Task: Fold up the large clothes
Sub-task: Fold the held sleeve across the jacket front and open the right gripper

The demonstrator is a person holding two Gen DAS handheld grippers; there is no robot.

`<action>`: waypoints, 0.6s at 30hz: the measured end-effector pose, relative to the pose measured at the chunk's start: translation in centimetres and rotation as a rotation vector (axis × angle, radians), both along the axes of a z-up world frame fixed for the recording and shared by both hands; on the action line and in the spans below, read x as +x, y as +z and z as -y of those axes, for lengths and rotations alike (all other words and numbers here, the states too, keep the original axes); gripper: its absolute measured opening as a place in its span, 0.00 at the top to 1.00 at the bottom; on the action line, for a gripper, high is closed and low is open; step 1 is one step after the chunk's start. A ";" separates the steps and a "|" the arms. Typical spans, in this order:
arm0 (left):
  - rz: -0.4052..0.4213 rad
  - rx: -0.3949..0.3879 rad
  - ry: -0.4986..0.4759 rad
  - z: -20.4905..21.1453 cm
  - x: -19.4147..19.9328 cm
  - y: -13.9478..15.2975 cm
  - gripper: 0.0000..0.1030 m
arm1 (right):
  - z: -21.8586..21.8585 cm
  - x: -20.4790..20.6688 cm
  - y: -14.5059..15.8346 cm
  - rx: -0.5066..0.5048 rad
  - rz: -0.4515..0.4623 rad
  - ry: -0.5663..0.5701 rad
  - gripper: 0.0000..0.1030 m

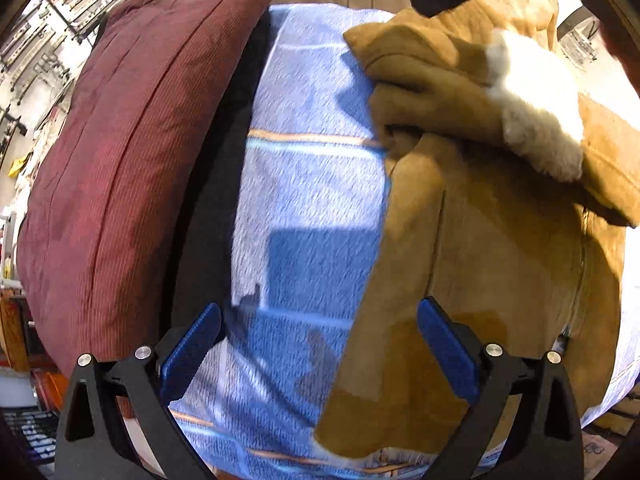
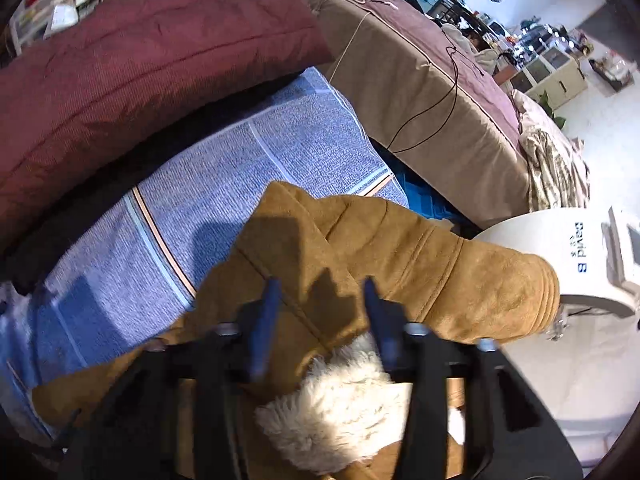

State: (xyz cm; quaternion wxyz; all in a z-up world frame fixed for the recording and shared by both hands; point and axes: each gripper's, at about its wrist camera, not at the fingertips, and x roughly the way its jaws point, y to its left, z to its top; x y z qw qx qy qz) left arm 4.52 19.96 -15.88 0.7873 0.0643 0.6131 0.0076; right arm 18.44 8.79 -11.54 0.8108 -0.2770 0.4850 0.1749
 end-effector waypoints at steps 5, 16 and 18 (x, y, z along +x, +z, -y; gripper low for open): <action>0.066 -0.051 -0.095 3.3 3.0 1.5 0.06 | 8.8 -1.0 2.0 0.164 -0.007 -0.244 0.21; 0.089 -0.255 -0.315 13.7 13.1 2.0 0.08 | 33.2 -11.9 -1.2 0.403 -0.160 -0.996 0.20; 0.039 -0.282 -0.328 15.0 14.0 0.8 0.18 | 34.5 -13.8 -2.0 0.399 -0.179 -1.049 0.20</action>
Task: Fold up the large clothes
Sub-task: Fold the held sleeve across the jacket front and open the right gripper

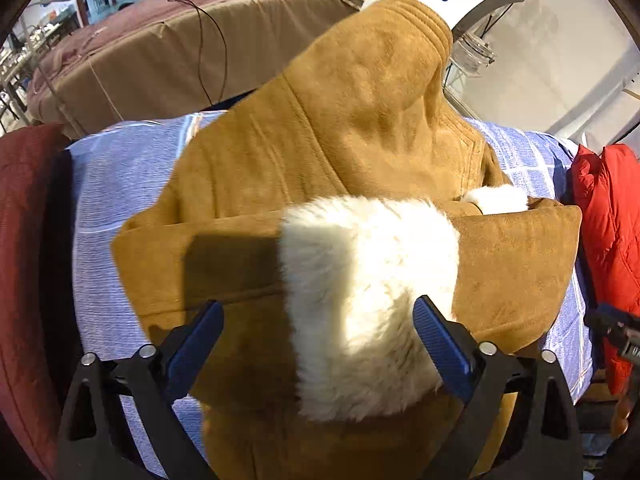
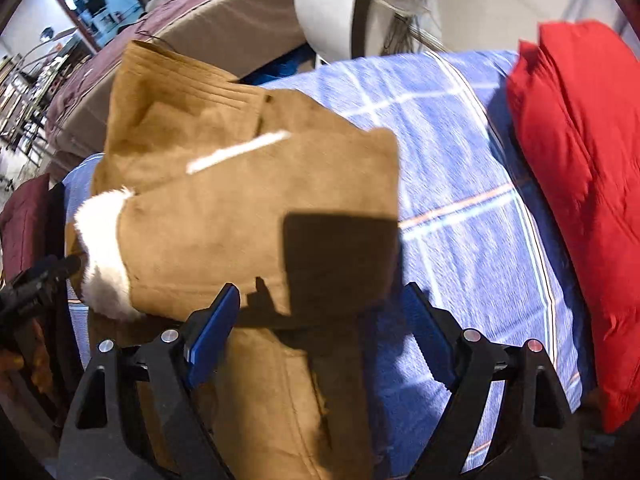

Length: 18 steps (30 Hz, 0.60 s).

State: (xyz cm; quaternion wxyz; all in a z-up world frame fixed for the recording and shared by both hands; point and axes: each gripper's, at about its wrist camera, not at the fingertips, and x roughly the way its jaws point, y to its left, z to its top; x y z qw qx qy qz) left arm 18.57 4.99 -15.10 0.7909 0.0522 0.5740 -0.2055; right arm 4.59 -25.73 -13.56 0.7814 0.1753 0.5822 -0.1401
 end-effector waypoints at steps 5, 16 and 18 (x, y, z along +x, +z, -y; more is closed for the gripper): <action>-0.056 -0.010 -0.066 2.8 -0.2 -0.8 0.75 | 0.9 -3.0 -0.9 0.013 -0.023 -0.026 0.20; 0.161 0.073 0.123 -3.3 2.2 4.5 1.00 | -0.3 1.5 -1.0 0.003 0.011 0.074 0.20; 0.144 0.083 0.188 -5.4 3.1 4.5 1.00 | -0.8 2.3 -1.0 0.009 0.015 0.085 0.20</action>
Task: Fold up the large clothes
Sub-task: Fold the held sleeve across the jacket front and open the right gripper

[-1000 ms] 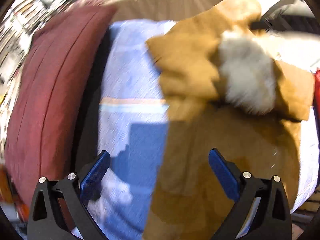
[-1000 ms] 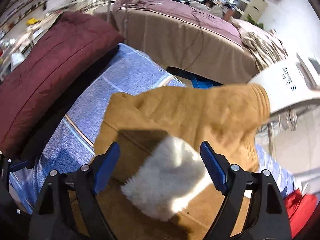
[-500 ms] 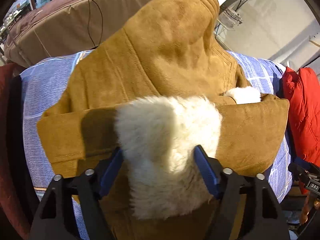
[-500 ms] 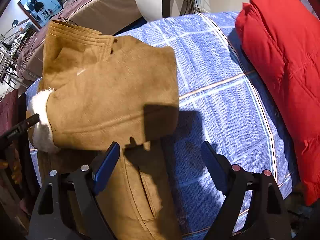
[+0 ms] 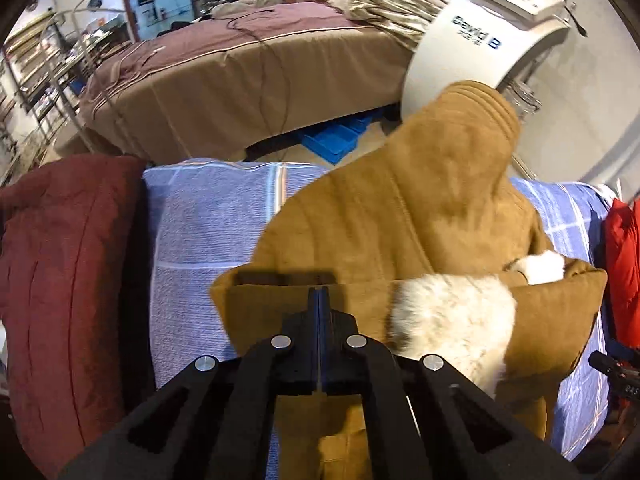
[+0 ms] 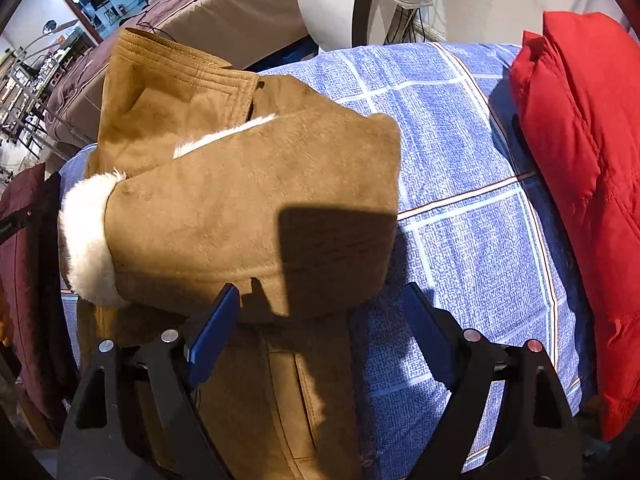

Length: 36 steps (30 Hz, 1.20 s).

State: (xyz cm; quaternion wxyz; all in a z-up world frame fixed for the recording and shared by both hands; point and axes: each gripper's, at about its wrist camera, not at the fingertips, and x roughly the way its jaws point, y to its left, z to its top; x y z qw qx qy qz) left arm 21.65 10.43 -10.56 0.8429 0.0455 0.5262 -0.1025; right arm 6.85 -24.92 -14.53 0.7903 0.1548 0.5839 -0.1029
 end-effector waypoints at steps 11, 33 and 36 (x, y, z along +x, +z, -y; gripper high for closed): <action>-0.188 -0.247 -0.122 3.5 -2.1 -3.5 0.08 | -0.6 0.2 -1.5 0.032 -0.053 0.003 0.20; -0.139 -0.147 0.119 -4.3 0.1 -2.2 1.00 | -0.5 0.9 -0.2 0.002 -0.005 0.025 0.20; -0.124 -0.141 0.107 -4.7 -0.5 -1.6 1.00 | -1.7 2.3 -0.6 -0.020 0.001 0.084 0.20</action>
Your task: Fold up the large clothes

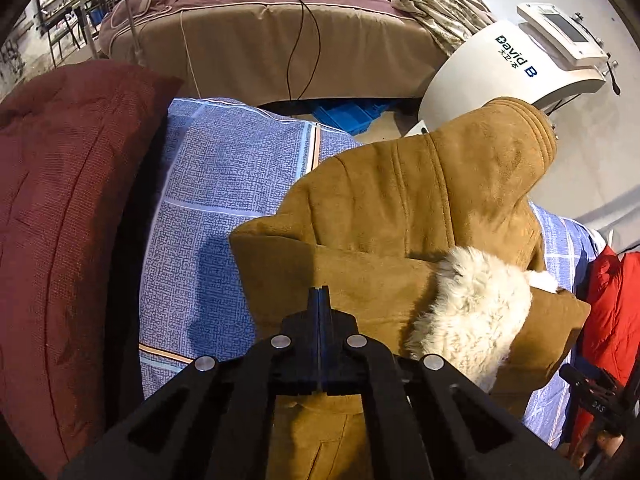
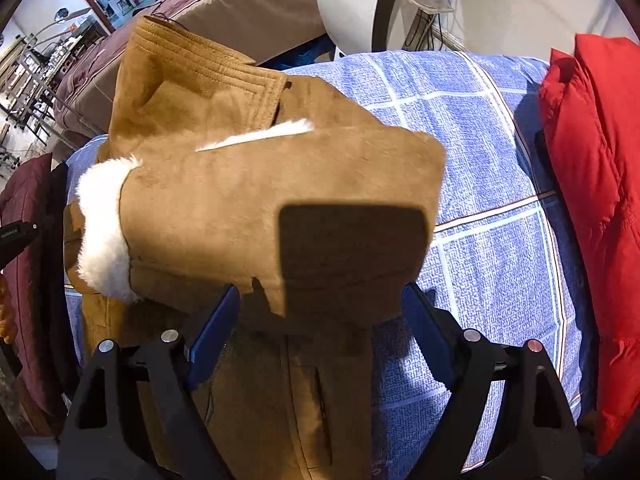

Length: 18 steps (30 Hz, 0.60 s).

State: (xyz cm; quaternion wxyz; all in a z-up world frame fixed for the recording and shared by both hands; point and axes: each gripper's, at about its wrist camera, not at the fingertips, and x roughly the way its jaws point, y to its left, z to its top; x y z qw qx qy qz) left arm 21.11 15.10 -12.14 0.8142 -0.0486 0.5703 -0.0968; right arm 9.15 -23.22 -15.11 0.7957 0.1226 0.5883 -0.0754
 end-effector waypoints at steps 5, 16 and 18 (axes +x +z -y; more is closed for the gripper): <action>0.025 -0.032 -0.068 3.0 -1.5 0.7 0.26 | -1.2 2.9 -1.8 -0.029 -0.048 0.021 0.20; 0.055 0.119 -0.437 16.0 -3.7 -2.8 0.22 | -5.2 6.6 -3.6 -0.154 -0.109 0.180 0.11; 0.045 0.168 -0.412 16.3 -2.9 -3.8 0.22 | -5.8 7.2 -4.2 -0.148 -0.117 0.237 0.11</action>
